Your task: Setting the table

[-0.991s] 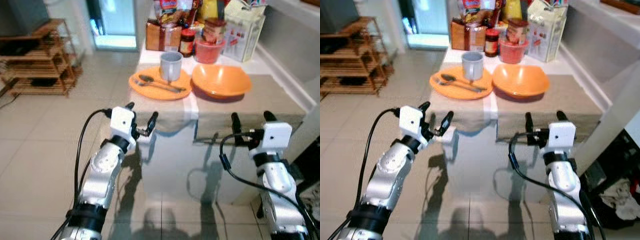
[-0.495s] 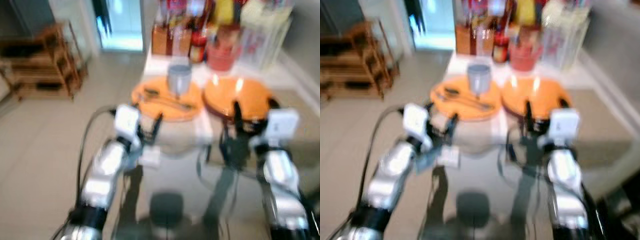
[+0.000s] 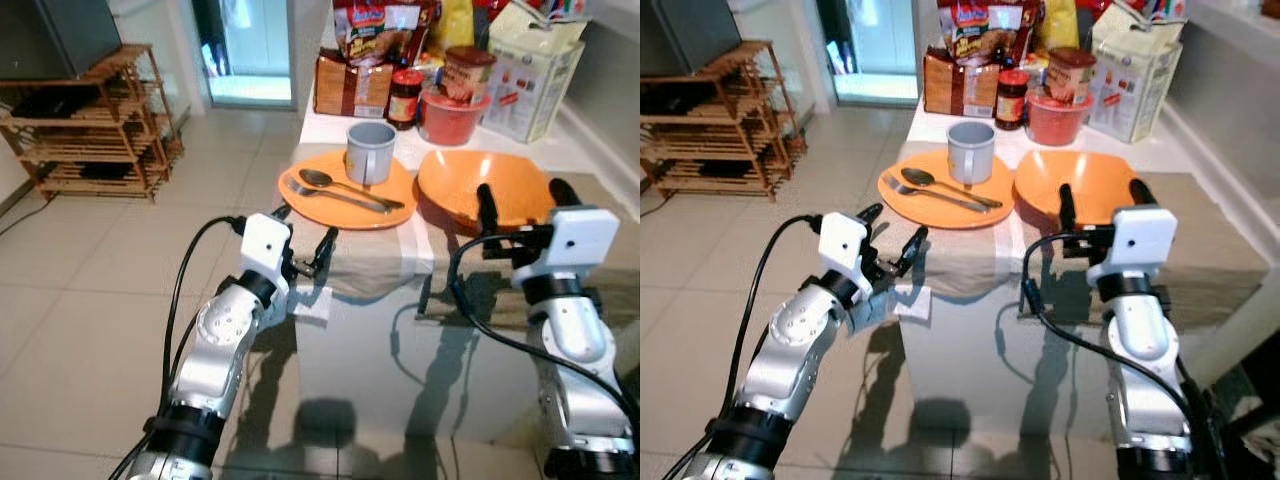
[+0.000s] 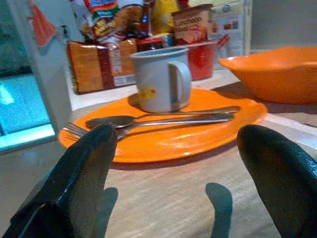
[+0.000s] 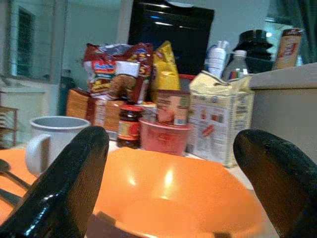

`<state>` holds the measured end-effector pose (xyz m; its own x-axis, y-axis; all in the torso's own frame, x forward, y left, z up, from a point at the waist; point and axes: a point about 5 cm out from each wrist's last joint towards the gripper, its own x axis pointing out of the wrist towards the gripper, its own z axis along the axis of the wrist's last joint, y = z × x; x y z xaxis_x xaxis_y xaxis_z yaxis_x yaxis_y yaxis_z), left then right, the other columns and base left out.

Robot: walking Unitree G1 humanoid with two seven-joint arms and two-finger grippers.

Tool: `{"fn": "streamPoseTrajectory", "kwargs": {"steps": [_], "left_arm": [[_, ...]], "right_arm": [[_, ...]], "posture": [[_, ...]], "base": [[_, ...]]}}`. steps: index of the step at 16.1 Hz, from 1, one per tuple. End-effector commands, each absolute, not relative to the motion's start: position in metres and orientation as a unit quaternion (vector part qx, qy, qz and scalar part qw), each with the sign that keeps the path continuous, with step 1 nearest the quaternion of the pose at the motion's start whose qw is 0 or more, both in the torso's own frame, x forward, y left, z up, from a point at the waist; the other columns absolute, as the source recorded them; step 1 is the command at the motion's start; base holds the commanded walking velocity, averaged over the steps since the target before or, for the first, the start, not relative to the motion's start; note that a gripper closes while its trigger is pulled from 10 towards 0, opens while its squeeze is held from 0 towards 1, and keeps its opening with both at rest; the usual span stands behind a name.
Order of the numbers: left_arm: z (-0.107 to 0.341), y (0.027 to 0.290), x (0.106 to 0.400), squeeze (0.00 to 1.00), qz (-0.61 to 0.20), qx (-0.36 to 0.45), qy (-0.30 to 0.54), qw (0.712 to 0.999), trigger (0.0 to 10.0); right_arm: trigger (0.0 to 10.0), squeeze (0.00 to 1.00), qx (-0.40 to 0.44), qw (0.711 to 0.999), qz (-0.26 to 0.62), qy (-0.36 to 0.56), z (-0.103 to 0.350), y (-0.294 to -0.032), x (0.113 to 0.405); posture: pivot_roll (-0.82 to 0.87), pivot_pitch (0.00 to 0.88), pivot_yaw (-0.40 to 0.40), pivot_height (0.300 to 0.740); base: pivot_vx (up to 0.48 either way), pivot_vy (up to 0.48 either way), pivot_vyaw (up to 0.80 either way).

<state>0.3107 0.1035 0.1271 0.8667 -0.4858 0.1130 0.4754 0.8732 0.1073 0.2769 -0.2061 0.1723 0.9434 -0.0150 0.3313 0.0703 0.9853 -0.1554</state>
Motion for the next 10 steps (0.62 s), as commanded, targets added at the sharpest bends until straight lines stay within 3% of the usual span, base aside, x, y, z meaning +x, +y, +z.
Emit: {"fn": "streamPoseTrajectory", "kwargs": {"steps": [1,6,10], "left_arm": [[0.134,0.102,0.318,0.0,-0.258,0.039,-0.066,0.963,10.0],[0.163,0.097,0.343,0.0,-0.291,0.021,-0.071,0.954,10.0],[0.155,0.1,0.339,0.0,-0.29,0.017,-0.062,0.955,10.0]], "right_arm": [[10.0,0.0,-0.085,0.984,-0.036,-0.154,0.17,-0.213,0.277],[10.0,0.0,-0.094,0.985,-0.025,-0.14,0.167,-0.221,0.26],[10.0,0.0,-0.078,0.988,-0.031,-0.13,0.162,-0.214,0.265]], "posture": [[-0.02,0.0,0.033,0.74],[-0.06,0.0,0.057,0.74],[-0.05,0.0,0.049,0.74]], "base": [[0.0,0.0,0.0],[0.0,0.0,0.0],[0.0,0.0,0.0]]}}
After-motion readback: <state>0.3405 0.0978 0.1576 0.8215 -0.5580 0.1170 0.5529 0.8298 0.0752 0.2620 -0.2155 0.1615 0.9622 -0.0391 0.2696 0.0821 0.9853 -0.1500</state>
